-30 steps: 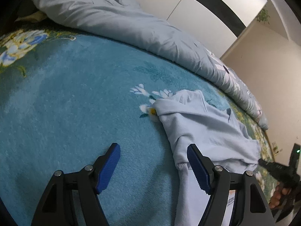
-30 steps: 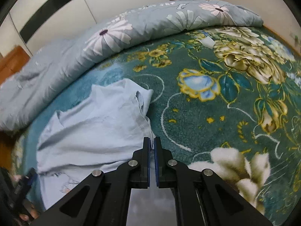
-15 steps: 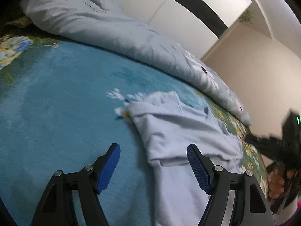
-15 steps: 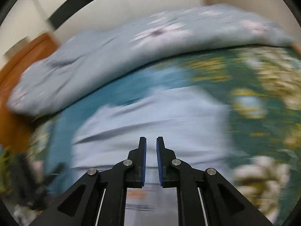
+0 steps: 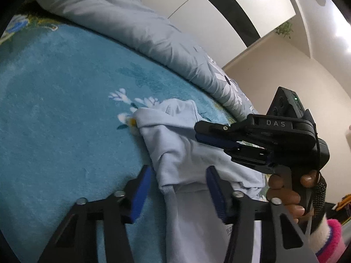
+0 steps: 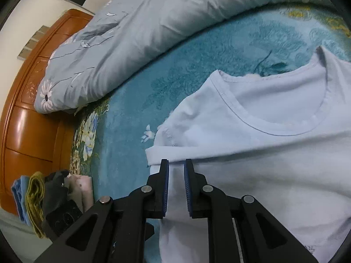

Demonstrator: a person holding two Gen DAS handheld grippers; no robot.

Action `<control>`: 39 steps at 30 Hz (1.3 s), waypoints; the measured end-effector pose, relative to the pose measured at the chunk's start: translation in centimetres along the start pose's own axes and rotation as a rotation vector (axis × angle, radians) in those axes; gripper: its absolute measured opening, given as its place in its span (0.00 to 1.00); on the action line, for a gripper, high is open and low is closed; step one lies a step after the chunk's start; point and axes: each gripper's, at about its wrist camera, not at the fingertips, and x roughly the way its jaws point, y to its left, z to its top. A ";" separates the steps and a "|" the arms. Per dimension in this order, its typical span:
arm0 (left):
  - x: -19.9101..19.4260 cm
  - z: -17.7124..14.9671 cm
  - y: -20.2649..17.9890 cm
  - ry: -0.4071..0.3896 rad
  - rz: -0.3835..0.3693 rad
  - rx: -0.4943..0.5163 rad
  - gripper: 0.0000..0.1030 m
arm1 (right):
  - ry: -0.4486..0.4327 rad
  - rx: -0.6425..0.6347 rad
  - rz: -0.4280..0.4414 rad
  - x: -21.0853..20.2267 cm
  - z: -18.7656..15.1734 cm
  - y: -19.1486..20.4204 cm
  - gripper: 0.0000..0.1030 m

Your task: Fold clothes

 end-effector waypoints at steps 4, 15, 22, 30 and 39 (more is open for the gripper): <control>0.8 -0.2 0.6 0.032 0.008 -0.028 0.27 | 0.008 0.035 0.030 0.8 0.3 0.0 0.17; 0.8 -0.3 0.7 0.039 0.037 -0.035 0.11 | 0.028 0.048 0.027 2.7 1.1 1.7 0.05; 0.6 -0.5 1.2 0.067 0.093 -0.035 0.10 | -0.033 0.048 0.003 2.9 3.4 2.6 0.02; 0.3 -0.3 1.3 0.077 0.069 -0.032 0.10 | 0.041 0.051 0.024 3.5 2.9 2.2 0.04; 0.6 -0.5 0.2 0.072 0.112 0.027 0.13 | -0.087 -0.084 -0.159 -10.7 -10.7 -1.9 0.44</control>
